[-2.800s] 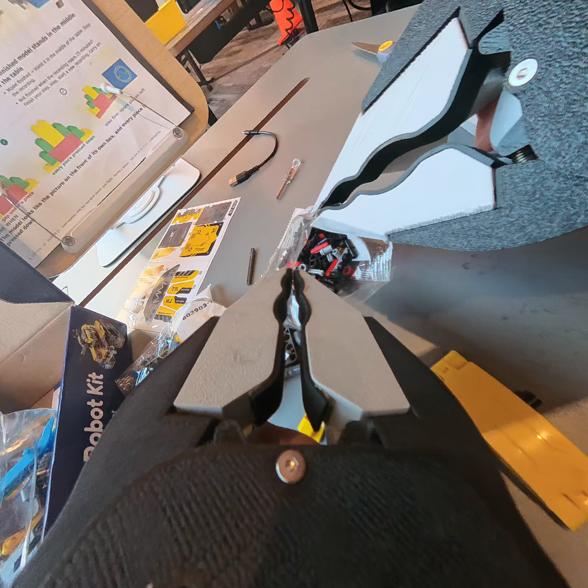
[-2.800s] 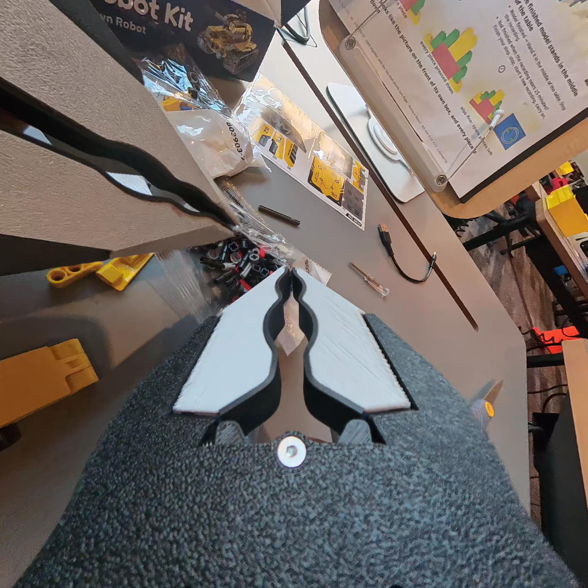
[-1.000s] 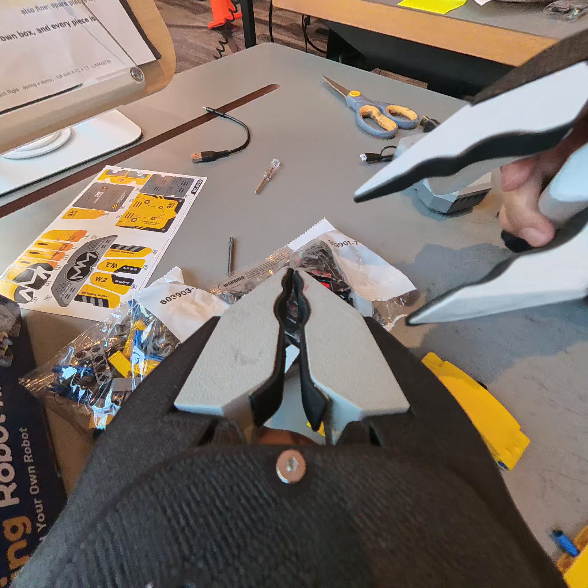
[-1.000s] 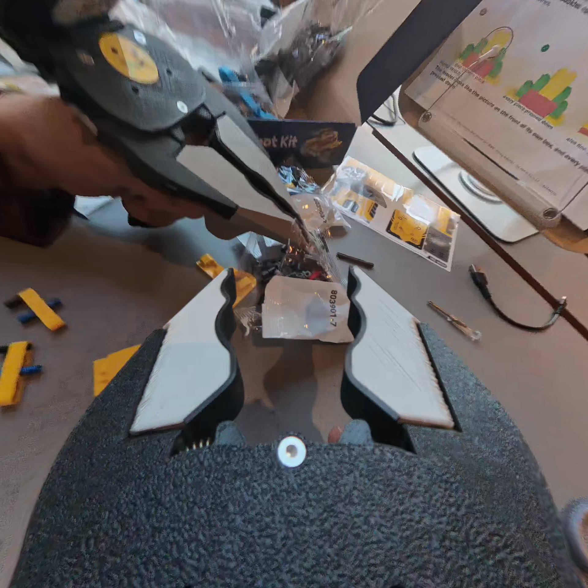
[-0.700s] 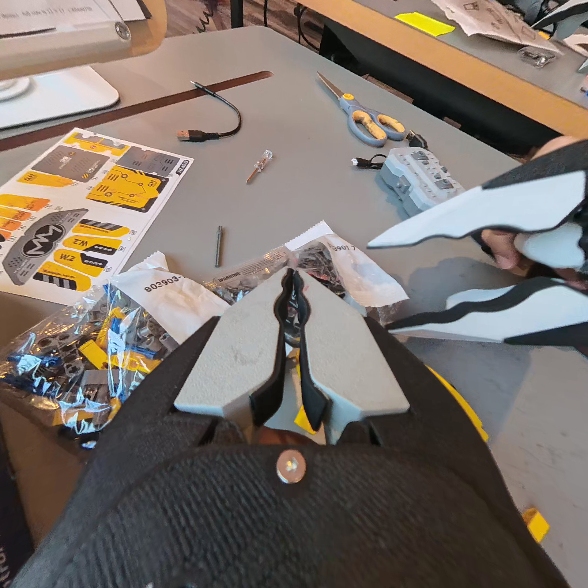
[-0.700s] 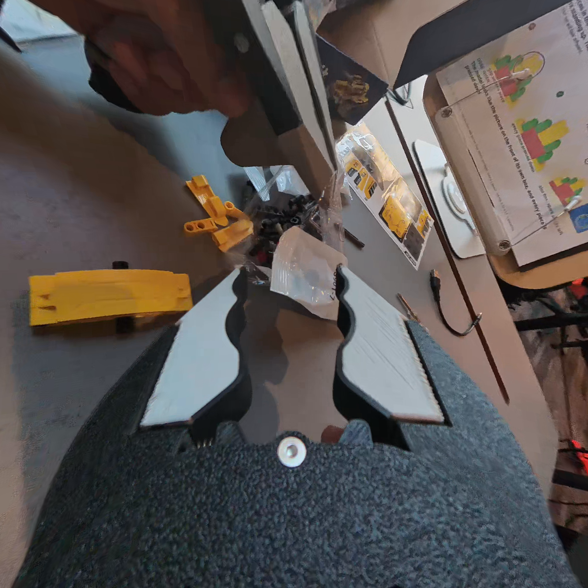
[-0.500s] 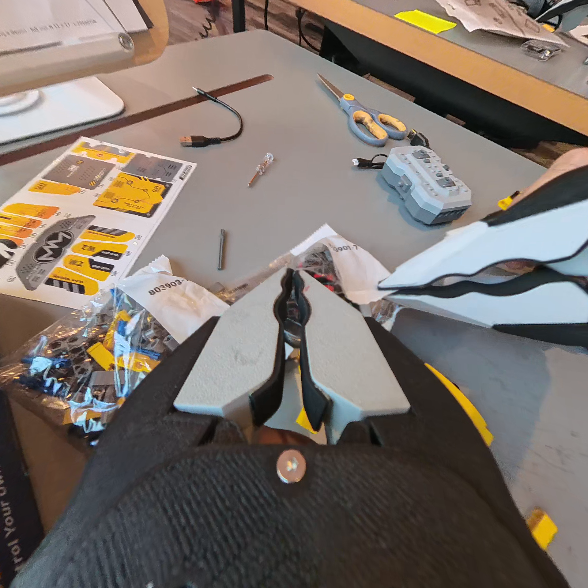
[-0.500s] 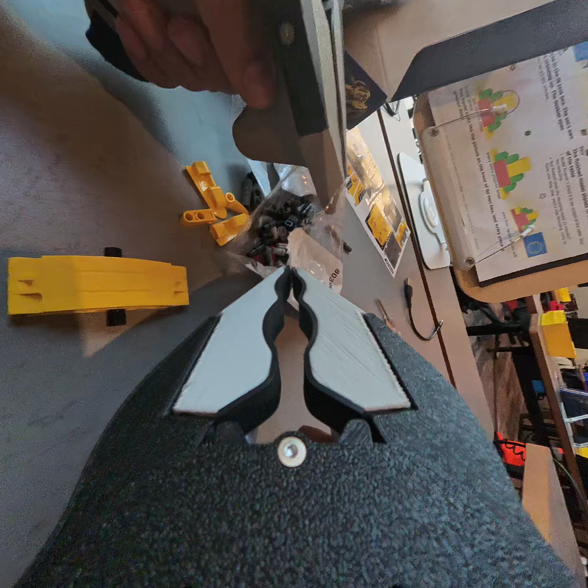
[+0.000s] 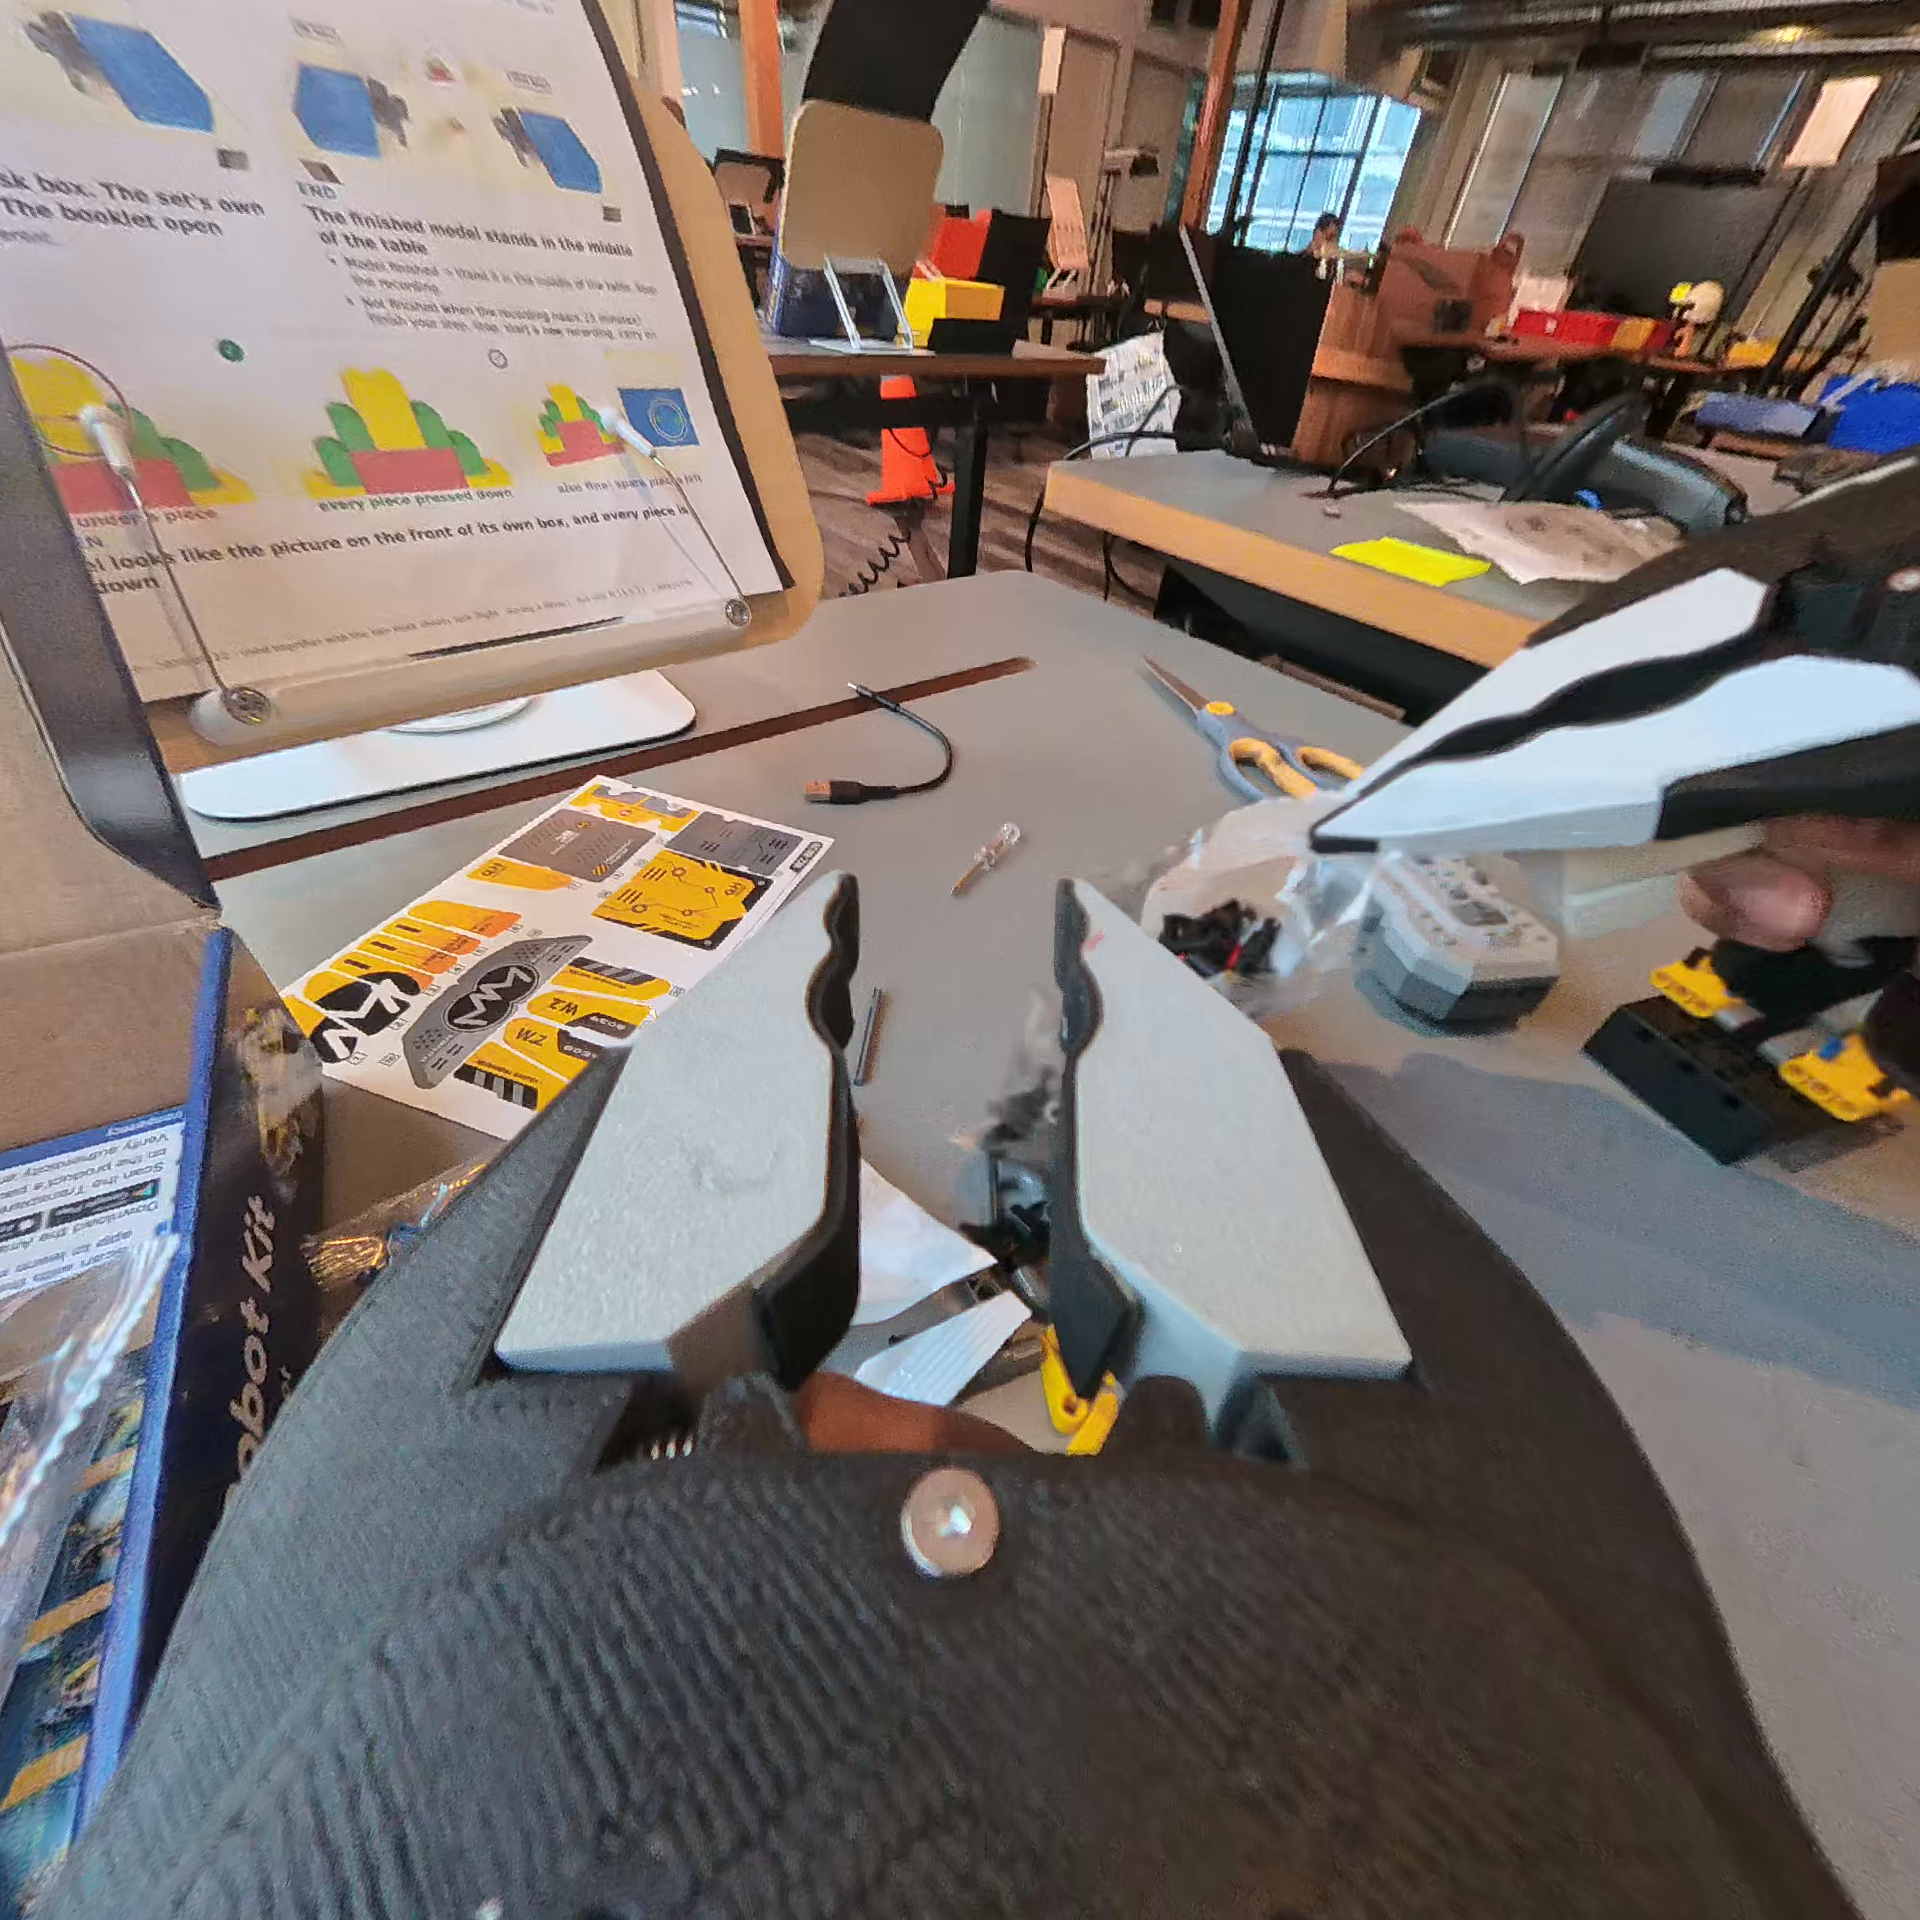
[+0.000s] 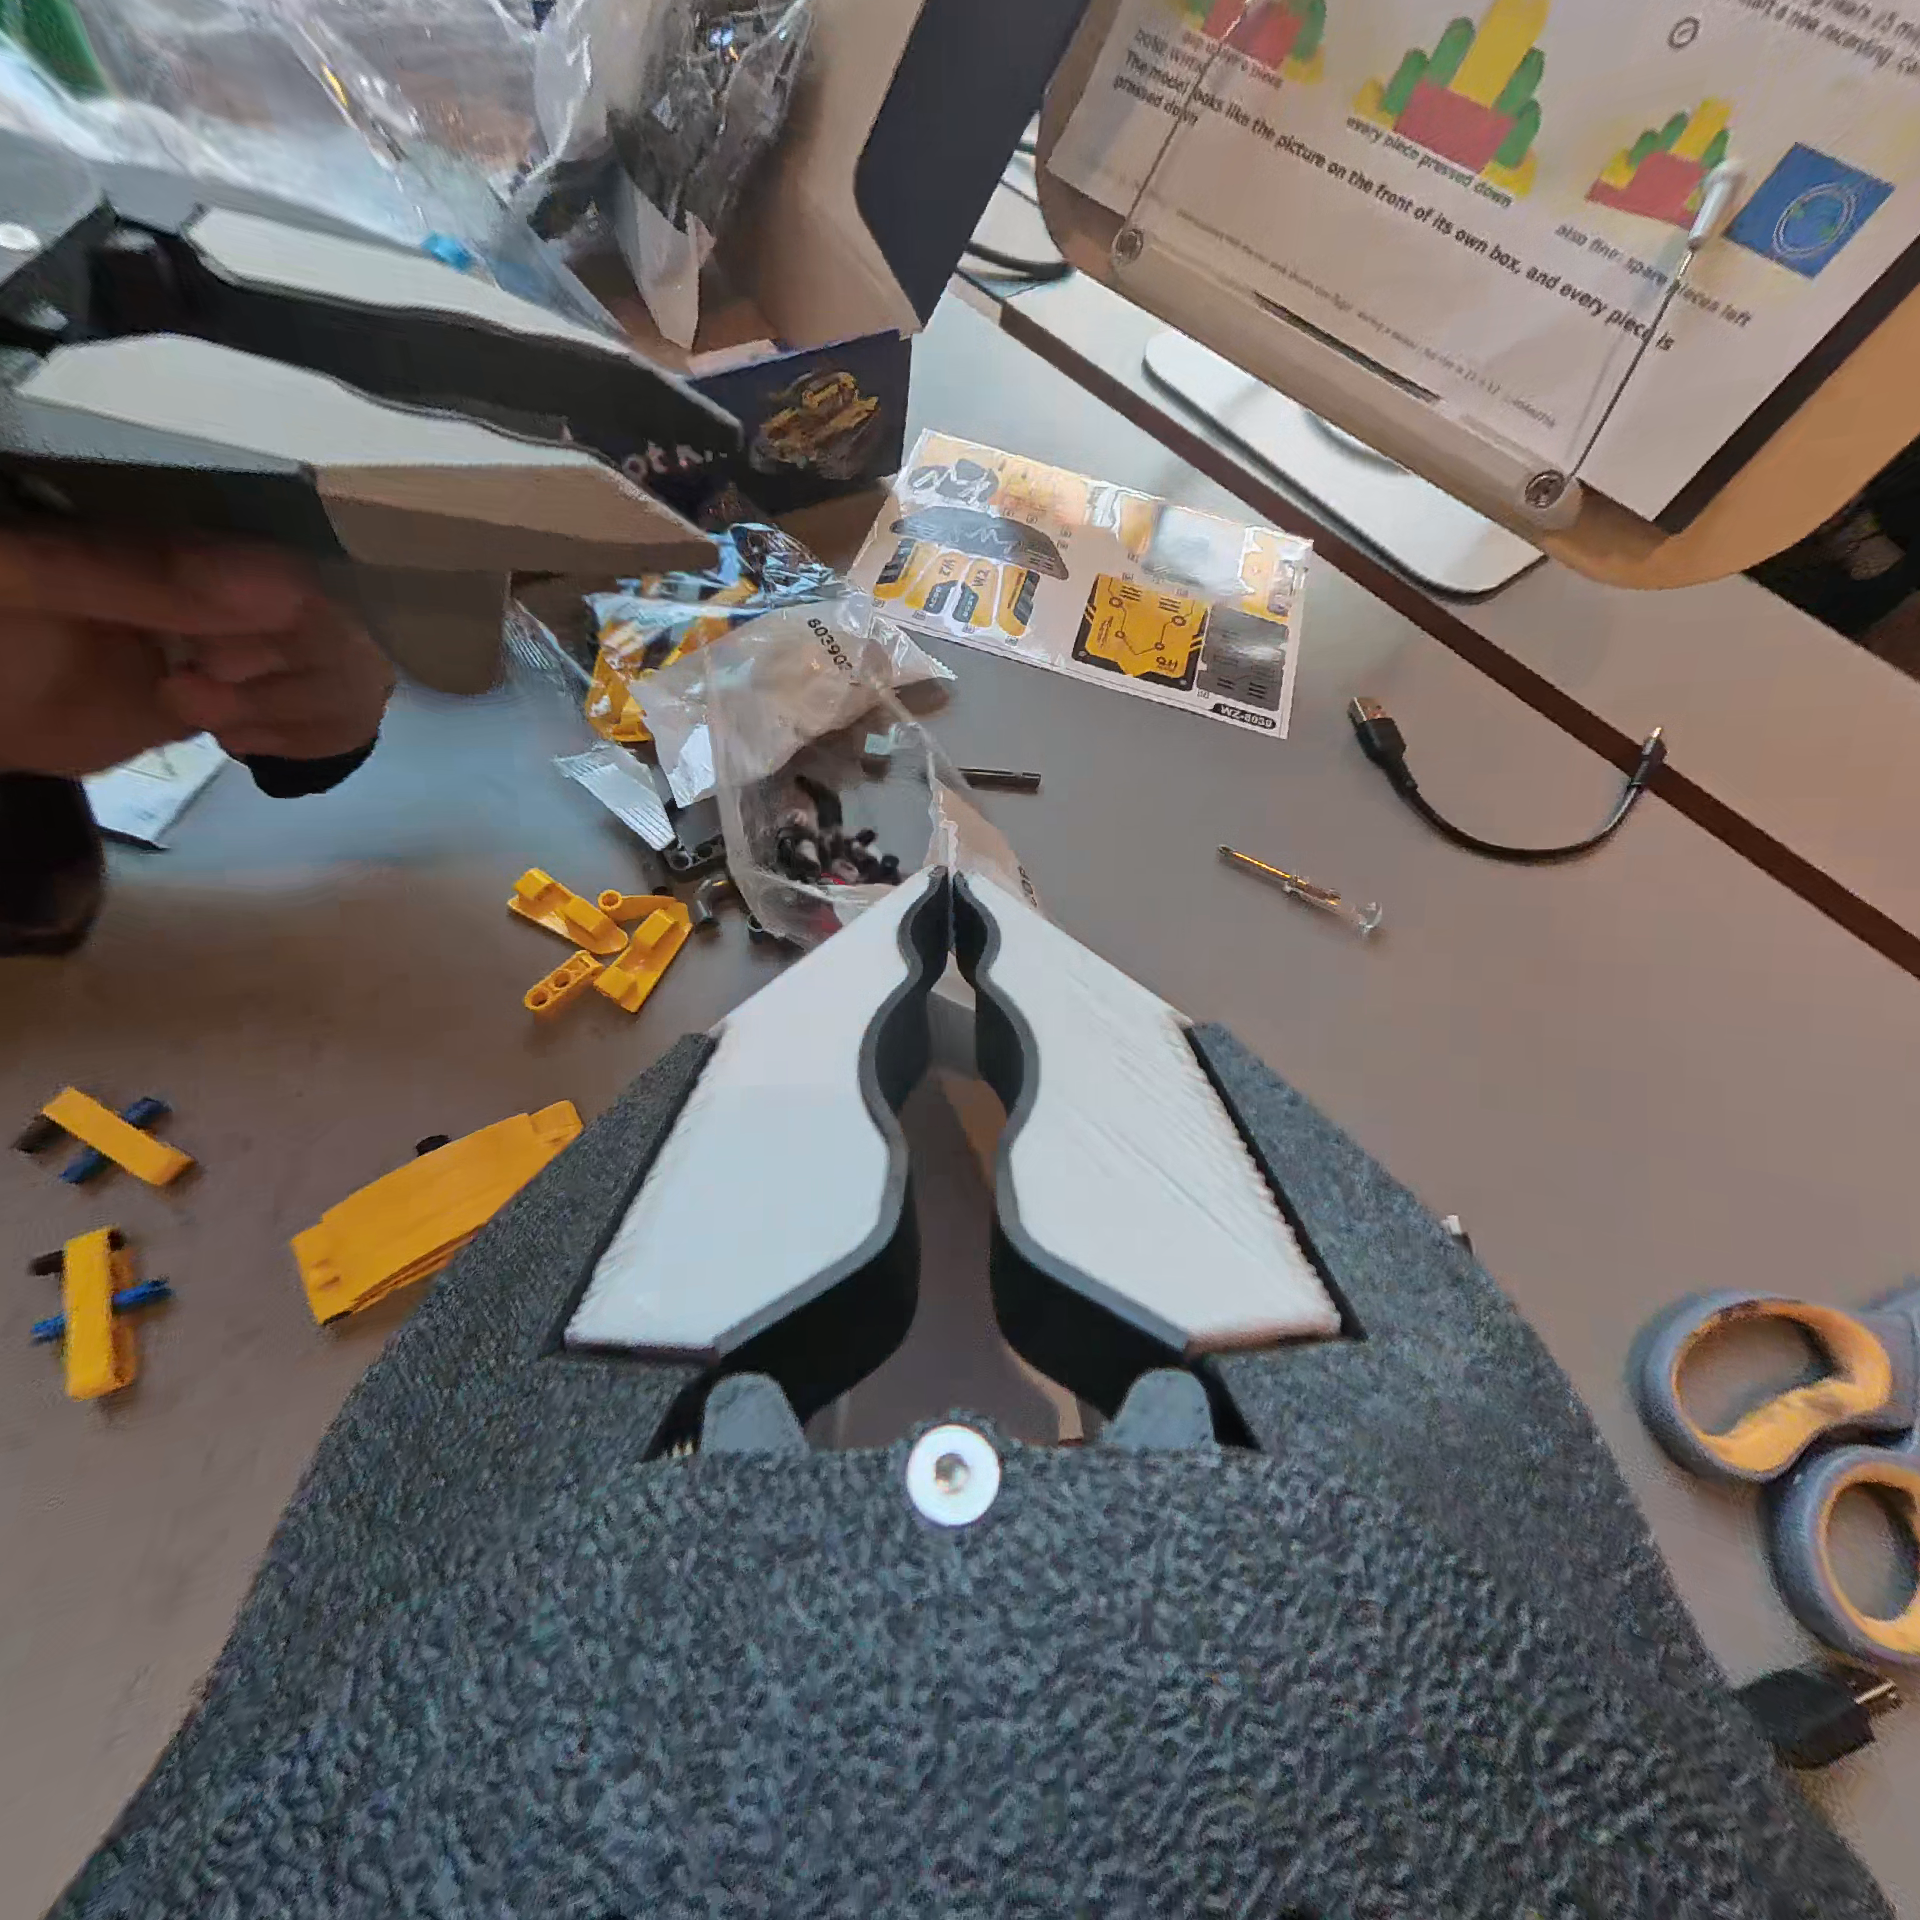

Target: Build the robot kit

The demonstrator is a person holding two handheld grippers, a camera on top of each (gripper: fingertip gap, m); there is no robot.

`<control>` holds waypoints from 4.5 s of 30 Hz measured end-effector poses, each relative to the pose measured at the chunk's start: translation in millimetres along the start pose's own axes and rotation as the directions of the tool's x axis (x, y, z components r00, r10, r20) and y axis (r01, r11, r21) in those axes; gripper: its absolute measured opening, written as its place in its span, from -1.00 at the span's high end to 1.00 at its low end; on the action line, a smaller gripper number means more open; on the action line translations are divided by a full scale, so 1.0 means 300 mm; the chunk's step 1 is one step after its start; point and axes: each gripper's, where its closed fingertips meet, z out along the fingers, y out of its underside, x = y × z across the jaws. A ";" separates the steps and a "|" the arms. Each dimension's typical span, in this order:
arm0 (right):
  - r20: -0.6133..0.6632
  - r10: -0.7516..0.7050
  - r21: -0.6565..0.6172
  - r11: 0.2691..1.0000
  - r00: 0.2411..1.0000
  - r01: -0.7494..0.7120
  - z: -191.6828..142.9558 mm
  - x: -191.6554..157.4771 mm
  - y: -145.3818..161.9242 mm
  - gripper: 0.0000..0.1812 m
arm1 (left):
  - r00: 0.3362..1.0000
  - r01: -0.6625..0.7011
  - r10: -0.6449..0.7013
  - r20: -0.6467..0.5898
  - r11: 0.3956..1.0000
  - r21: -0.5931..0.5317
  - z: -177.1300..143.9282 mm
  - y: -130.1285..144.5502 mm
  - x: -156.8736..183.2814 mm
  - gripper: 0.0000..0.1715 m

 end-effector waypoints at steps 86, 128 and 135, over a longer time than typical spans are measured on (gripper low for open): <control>0.543 0.219 0.174 0.915 0.811 -0.364 -0.321 -0.152 -0.358 0.16 | 0.564 0.409 -0.291 -0.773 0.912 -0.045 -0.204 -0.165 0.309 1.00; 0.668 0.172 0.199 0.896 0.724 -0.397 -0.273 -0.213 -0.390 1.00 | 0.710 0.154 -0.008 -0.704 0.977 0.145 -0.195 -0.116 0.289 0.72; 0.658 0.113 0.225 0.914 0.744 -0.337 -0.279 -0.237 -0.363 1.00 | 0.697 0.133 0.005 -0.717 0.982 0.135 -0.209 -0.116 0.305 0.42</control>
